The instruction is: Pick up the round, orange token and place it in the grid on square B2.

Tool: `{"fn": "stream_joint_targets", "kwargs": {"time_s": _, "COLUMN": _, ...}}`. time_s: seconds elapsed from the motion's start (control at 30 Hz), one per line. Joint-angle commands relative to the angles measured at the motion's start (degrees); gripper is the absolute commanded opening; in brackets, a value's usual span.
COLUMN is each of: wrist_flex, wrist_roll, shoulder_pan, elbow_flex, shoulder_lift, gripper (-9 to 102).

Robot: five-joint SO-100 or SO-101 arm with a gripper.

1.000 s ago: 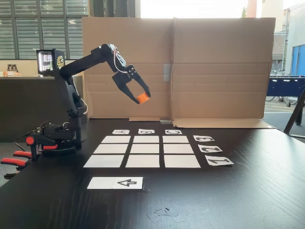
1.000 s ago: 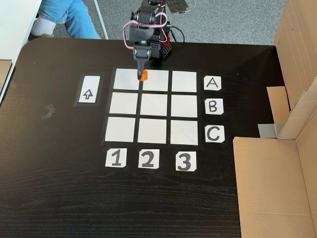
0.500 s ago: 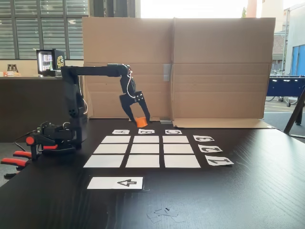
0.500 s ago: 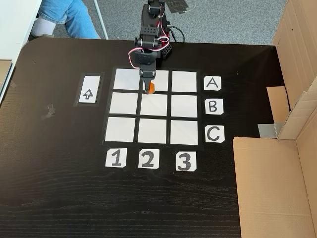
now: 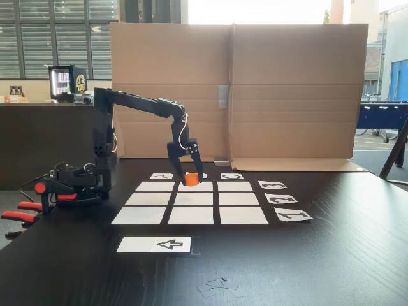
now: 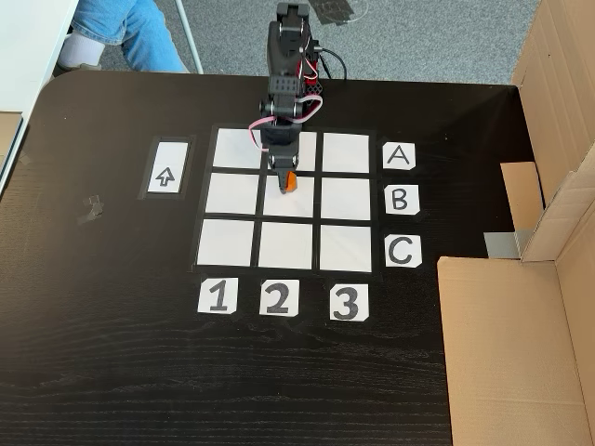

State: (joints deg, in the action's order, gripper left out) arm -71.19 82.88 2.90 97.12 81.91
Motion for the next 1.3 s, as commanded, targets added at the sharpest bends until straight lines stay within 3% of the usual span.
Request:
{"fn": "stream_joint_targets", "kwargs": {"time_s": 0.0, "wrist_flex": 2.8, "wrist_roll": 0.9, "shoulder_pan": 0.3, "elbow_flex": 0.9, "shoulder_lift": -2.2, "gripper": -1}}
{"fn": "stream_joint_targets", "kwargs": {"time_s": 0.53, "wrist_flex": 5.8, "wrist_roll": 1.9, "shoulder_pan": 0.7, "elbow_flex": 2.5, "shoulder_lift": -4.7, "gripper": 0}}
{"fn": "stream_joint_targets", "kwargs": {"time_s": 0.57, "wrist_flex": 5.8, "wrist_roll": 1.9, "shoulder_pan": 0.7, "elbow_flex": 2.8, "shoulder_lift": -4.7, "gripper": 3}}
{"fn": "stream_joint_targets", "kwargs": {"time_s": 0.67, "wrist_flex": 5.8, "wrist_roll": 1.9, "shoulder_pan": 0.7, "elbow_flex": 4.6, "shoulder_lift": -4.2, "gripper": 37}}
{"fn": "stream_joint_targets", "kwargs": {"time_s": 0.73, "wrist_flex": 5.9, "wrist_roll": 2.2, "shoulder_pan": 0.7, "elbow_flex": 5.6, "shoulder_lift": -3.6, "gripper": 49}}
{"fn": "stream_joint_targets", "kwargs": {"time_s": 1.03, "wrist_flex": 11.2, "wrist_roll": 1.9, "shoulder_pan": 0.6, "elbow_flex": 14.6, "shoulder_lift": 8.3, "gripper": 50}}
{"fn": "stream_joint_targets", "kwargs": {"time_s": 1.27, "wrist_flex": 26.0, "wrist_roll": 1.0, "shoulder_pan": -3.6, "elbow_flex": 30.3, "shoulder_lift": 27.6, "gripper": 56}}
